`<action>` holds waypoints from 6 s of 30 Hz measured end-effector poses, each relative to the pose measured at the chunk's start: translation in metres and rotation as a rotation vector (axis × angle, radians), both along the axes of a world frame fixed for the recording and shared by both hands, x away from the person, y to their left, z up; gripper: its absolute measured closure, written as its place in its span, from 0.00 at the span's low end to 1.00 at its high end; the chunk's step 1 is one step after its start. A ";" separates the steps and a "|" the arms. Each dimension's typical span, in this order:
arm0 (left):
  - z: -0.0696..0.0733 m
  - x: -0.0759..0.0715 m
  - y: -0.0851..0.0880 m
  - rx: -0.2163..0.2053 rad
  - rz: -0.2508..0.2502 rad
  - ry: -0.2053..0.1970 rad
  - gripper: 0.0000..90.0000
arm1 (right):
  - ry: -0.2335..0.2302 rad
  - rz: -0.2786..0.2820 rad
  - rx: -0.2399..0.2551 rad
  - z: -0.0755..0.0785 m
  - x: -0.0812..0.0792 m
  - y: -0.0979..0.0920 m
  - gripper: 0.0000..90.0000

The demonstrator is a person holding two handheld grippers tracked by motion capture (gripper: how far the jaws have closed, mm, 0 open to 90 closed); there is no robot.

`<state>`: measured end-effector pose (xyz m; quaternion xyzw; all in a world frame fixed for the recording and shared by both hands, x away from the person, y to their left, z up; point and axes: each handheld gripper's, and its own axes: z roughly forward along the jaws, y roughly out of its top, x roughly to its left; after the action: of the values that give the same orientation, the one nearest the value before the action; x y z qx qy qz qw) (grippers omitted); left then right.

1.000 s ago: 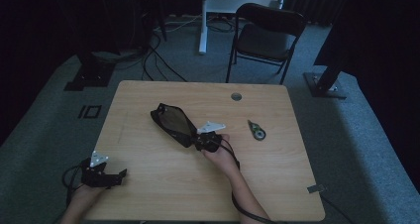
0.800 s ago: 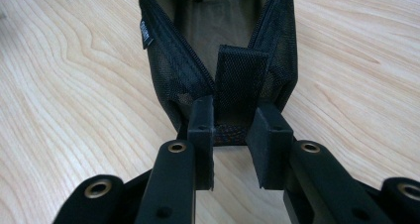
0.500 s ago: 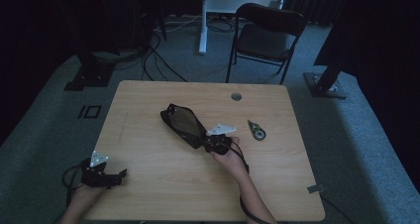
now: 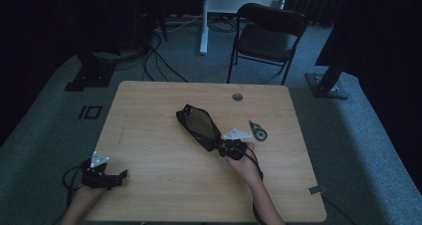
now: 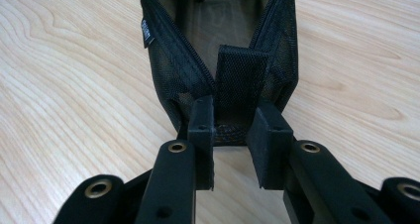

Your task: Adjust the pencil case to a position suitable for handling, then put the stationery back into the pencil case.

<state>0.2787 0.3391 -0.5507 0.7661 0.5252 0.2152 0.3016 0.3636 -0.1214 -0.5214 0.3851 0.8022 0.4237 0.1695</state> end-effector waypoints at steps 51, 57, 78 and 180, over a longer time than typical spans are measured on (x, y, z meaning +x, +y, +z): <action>0.000 0.000 0.000 0.001 -0.001 0.001 0.00 | -0.012 -0.163 -0.002 -0.004 -0.077 -0.080 0.81; 0.000 0.000 0.000 0.001 -0.001 0.001 0.00 | -0.019 -0.174 -0.026 -0.004 -0.086 -0.083 0.81; 0.000 0.000 0.000 0.001 -0.001 0.001 0.00 | -0.046 -0.187 0.038 0.009 -0.102 -0.100 0.58; 0.000 0.001 0.000 -0.002 0.004 0.000 0.00 | 0.056 -0.269 -0.072 -0.025 0.075 -0.132 0.30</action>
<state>0.2795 0.3389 -0.5507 0.7647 0.5269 0.2155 0.3019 0.4390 -0.2536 -0.5465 0.4943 0.7624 0.3574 0.2159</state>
